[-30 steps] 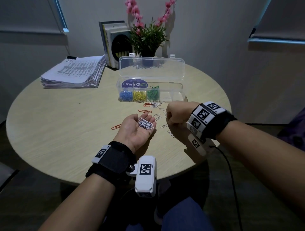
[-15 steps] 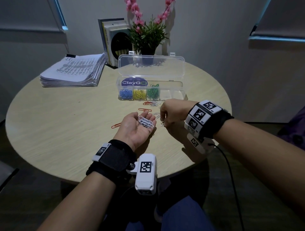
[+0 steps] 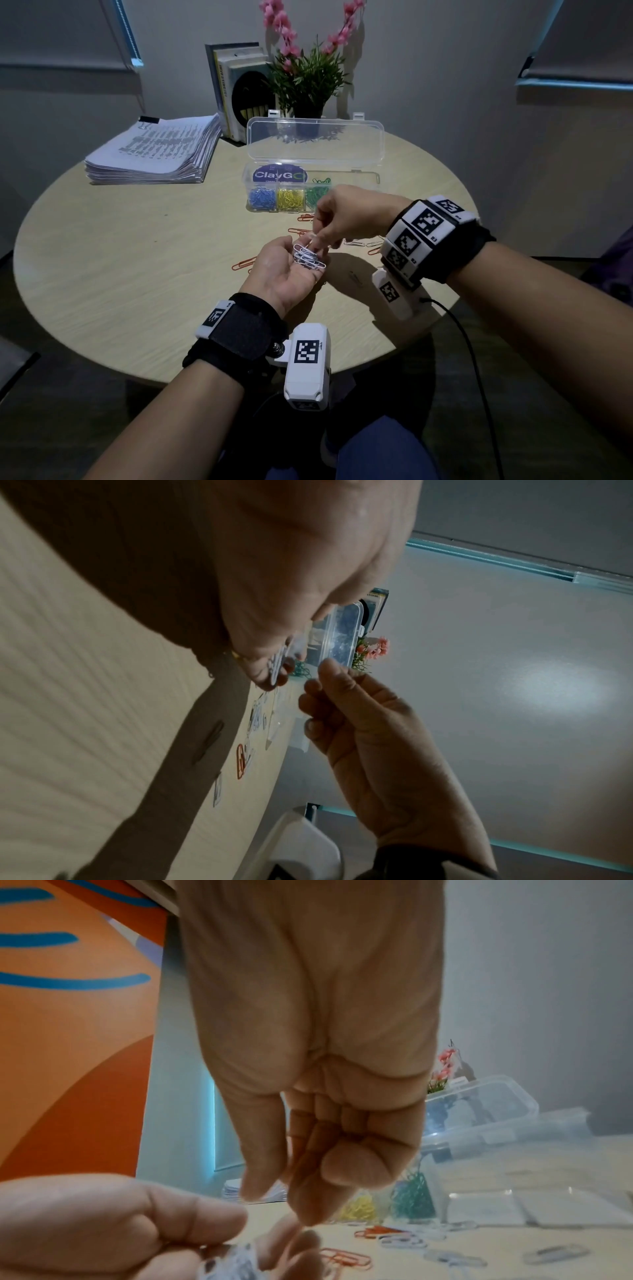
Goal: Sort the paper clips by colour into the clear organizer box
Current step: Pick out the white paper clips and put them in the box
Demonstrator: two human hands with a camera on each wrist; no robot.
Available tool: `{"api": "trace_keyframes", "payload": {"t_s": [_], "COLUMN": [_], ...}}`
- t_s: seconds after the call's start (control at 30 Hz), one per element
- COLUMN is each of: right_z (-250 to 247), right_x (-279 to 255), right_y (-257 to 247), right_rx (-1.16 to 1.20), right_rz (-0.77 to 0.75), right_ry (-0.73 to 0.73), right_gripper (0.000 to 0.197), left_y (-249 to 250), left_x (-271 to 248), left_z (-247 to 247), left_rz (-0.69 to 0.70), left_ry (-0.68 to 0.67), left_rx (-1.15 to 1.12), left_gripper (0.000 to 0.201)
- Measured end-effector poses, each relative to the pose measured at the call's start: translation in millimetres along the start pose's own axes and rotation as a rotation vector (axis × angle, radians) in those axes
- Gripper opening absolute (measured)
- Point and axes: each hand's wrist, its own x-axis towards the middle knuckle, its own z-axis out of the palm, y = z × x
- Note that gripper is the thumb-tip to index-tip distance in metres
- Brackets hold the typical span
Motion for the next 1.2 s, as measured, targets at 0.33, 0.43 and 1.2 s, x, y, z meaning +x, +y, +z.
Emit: {"api": "trace_keyframes", "payload": {"t_s": [0.33, 0.43, 1.2], "right_z": [13.7, 15.7, 24.8], "right_x": [-15.9, -13.2, 14.1], "right_y": [19.4, 19.7, 23.1], "right_rx": [-0.467, -0.405, -0.377], "right_rz": [0.263, 0.230, 0.123], "right_ry": [-0.169, -0.183, 0.021], "right_gripper": [0.033, 0.027, 0.013], "left_y": [-0.8, -1.4, 5.8], "left_x": [-0.1, -0.8, -1.8], "left_z": [-1.2, -0.9, -5.4], "left_rz": [0.024, 0.039, 0.042], "left_ry": [0.051, 0.061, 0.067], "left_rx": [-0.006, 0.002, -0.025], "left_gripper": [0.036, 0.037, 0.037]}}
